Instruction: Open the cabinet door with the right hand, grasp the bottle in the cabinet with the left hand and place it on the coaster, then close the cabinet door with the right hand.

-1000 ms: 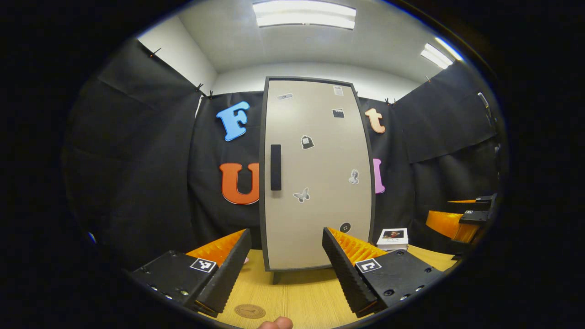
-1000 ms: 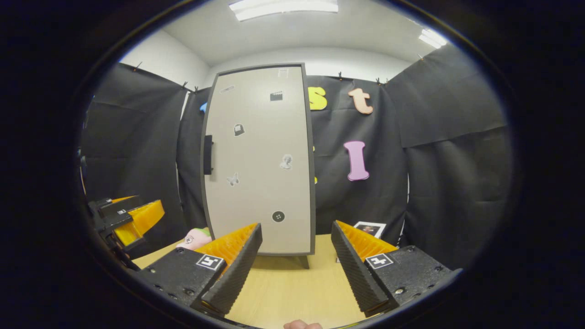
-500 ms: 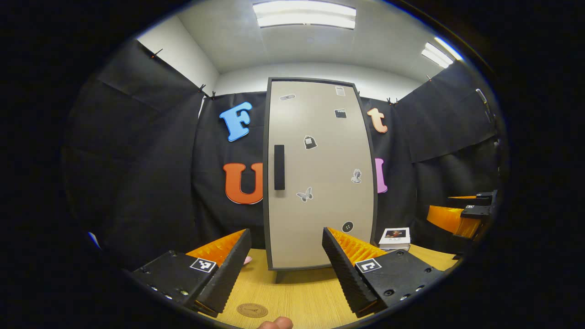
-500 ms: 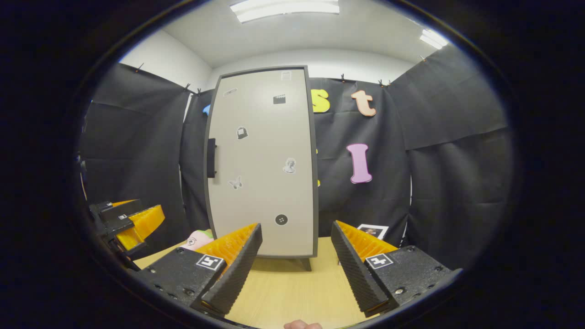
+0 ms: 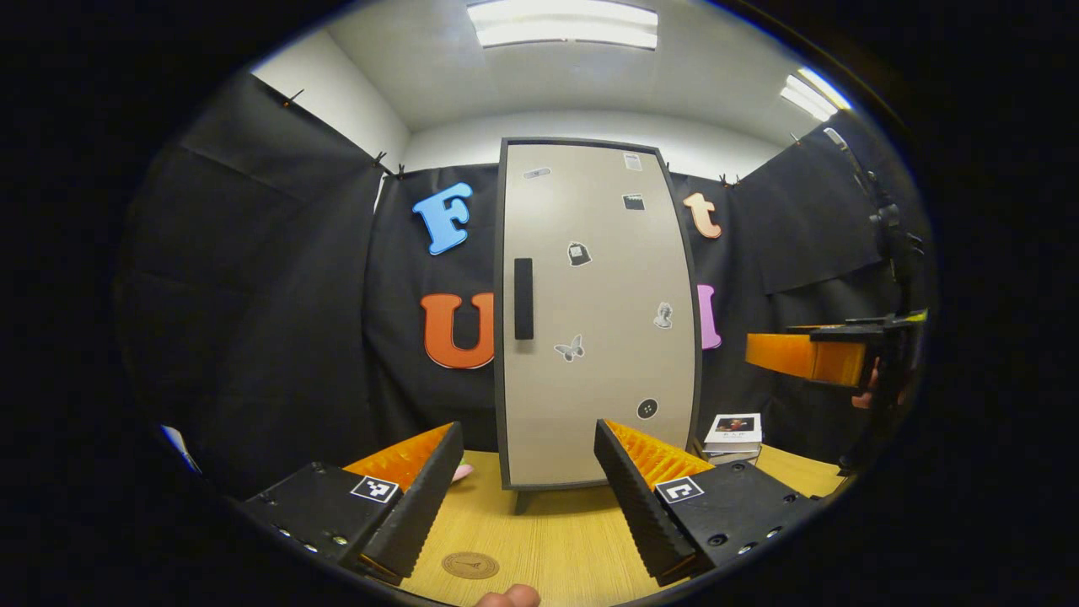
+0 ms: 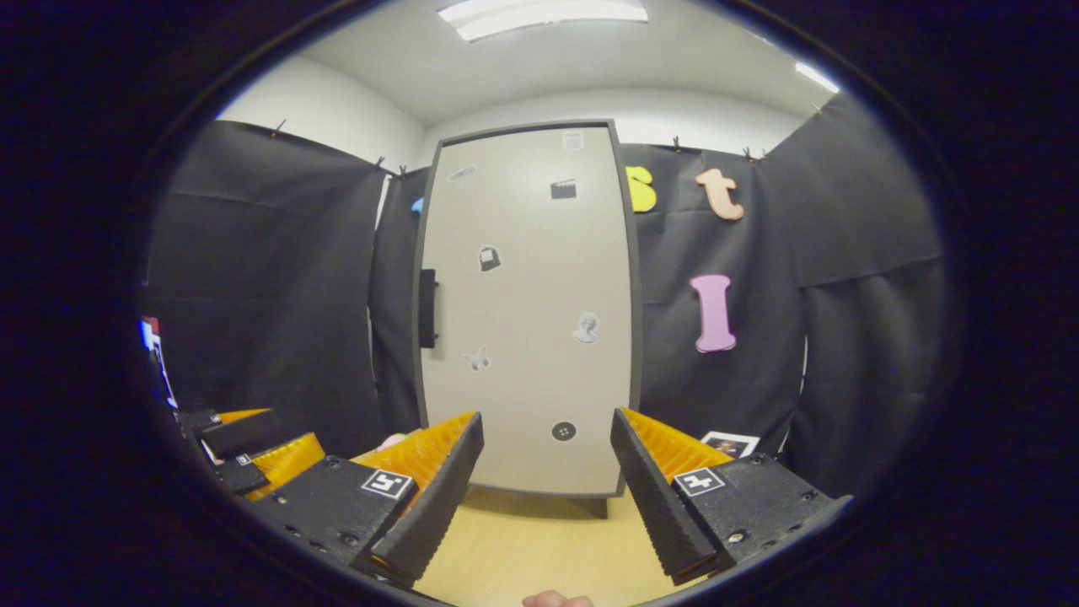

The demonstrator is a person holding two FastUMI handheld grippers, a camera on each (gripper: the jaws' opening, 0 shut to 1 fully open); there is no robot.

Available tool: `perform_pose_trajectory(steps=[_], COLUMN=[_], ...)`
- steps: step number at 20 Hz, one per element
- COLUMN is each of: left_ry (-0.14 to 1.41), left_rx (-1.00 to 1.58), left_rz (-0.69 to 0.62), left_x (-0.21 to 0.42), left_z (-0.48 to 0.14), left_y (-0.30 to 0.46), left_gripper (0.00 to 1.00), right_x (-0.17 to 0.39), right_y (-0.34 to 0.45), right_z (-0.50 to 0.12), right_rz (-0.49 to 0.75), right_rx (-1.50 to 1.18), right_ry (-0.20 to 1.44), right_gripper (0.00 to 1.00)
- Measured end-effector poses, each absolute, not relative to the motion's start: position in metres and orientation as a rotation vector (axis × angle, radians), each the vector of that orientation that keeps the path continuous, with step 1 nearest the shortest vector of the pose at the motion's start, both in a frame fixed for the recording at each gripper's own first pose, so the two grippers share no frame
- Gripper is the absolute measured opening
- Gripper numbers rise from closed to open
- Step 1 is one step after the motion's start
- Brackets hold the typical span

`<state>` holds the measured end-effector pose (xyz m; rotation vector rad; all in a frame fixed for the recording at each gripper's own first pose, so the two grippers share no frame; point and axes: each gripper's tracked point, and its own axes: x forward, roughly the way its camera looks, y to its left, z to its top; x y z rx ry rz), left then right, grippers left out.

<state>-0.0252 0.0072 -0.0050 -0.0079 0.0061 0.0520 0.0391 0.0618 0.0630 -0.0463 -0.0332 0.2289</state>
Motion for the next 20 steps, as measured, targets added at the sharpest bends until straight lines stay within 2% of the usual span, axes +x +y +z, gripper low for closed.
perform_pose_trajectory(steps=[6, 8, 12, 13, 20], left_ry=[0.025, 0.035, 0.042, 0.043, 0.048], left_rx=[0.004, 0.004, 0.000, -0.002, 0.004], left_rz=[0.053, 0.061, 0.086, 0.092, 0.142], left_x=[-0.033, -0.036, -0.039, -0.042, -0.044], left_z=[-0.010, -0.013, -0.016, -0.015, -0.020], left_y=[0.012, 0.014, 0.022, 0.025, 0.046], left_gripper=[0.94, 0.94, 0.94, 0.95, 0.94], right_x=[0.080, 0.098, 0.133, 0.140, 0.214], right_y=[0.114, 0.137, 0.192, 0.204, 0.259], right_z=[0.097, 0.102, 0.111, 0.114, 0.120], right_rz=[0.373, 0.406, 0.497, 0.508, 0.511], right_rx=[-0.089, -0.101, -0.092, -0.092, -0.134], right_ry=[-0.056, -0.065, -0.044, -0.043, -0.038], right_gripper=[0.98, 0.95, 0.98, 0.96, 0.98])
